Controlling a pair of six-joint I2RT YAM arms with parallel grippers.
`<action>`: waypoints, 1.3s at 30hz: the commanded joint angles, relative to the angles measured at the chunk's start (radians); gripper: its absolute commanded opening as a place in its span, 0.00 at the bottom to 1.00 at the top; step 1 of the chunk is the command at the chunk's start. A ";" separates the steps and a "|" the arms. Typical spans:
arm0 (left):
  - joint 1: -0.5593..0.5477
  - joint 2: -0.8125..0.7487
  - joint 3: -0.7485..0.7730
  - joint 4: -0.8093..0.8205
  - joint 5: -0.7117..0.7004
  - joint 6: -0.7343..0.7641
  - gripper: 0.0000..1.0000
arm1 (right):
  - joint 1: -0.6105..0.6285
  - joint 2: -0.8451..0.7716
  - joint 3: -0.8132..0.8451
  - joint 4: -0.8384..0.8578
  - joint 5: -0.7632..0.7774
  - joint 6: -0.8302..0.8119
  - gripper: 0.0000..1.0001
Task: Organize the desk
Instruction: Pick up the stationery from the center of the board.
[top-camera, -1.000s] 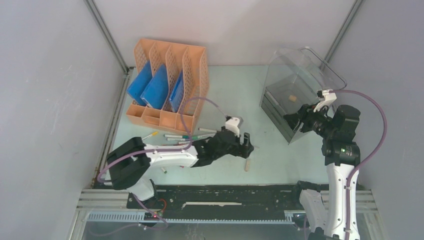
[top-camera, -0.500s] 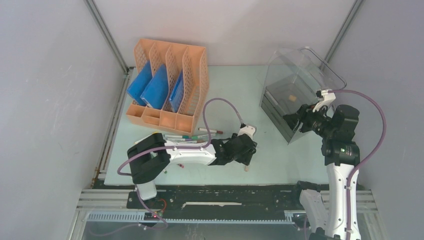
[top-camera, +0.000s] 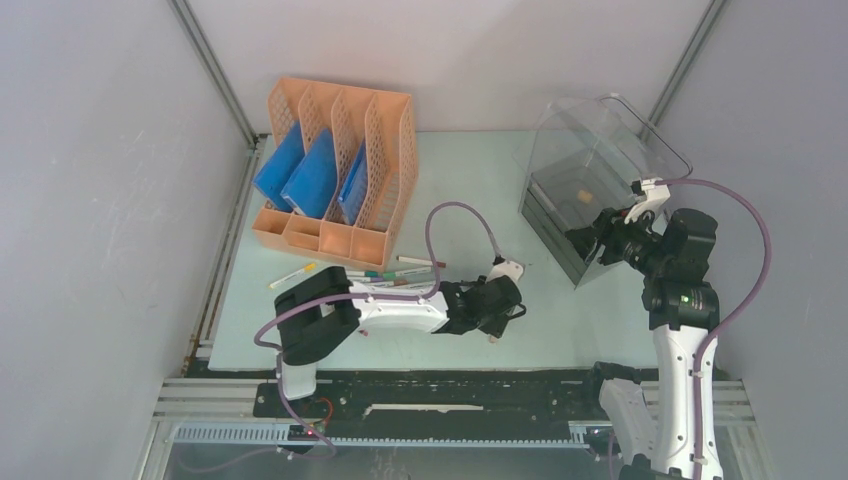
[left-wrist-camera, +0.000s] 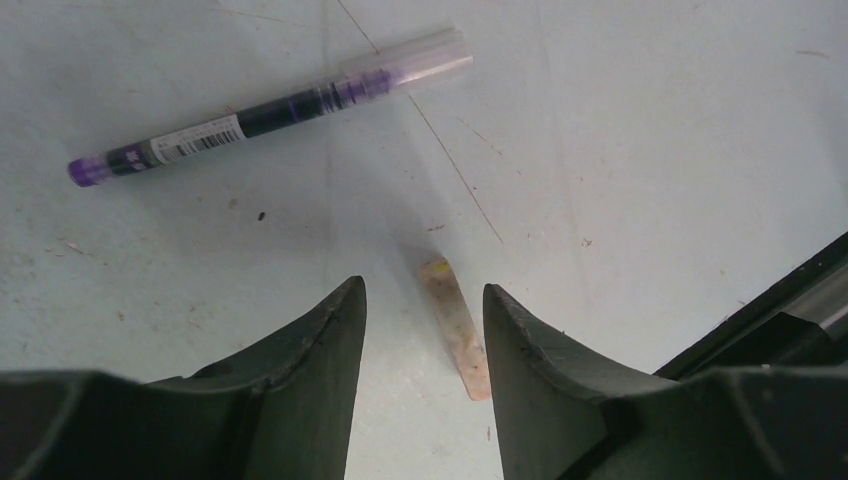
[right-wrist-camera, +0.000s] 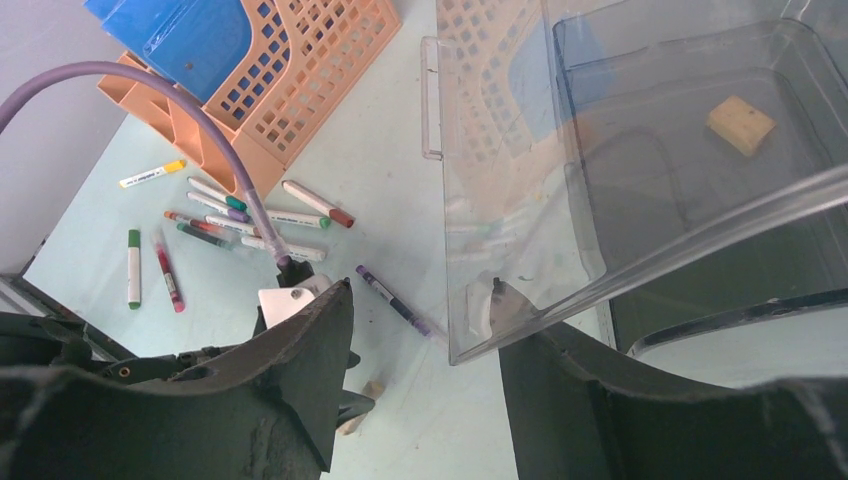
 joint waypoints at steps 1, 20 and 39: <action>-0.017 0.023 0.044 -0.014 -0.009 -0.003 0.53 | 0.010 -0.004 0.035 0.043 -0.016 -0.015 0.62; -0.027 0.067 0.066 -0.048 -0.029 -0.009 0.52 | 0.010 -0.007 0.032 0.043 -0.015 -0.017 0.62; -0.030 0.069 0.069 -0.052 -0.038 0.000 0.52 | 0.011 -0.008 0.032 0.045 -0.014 -0.017 0.62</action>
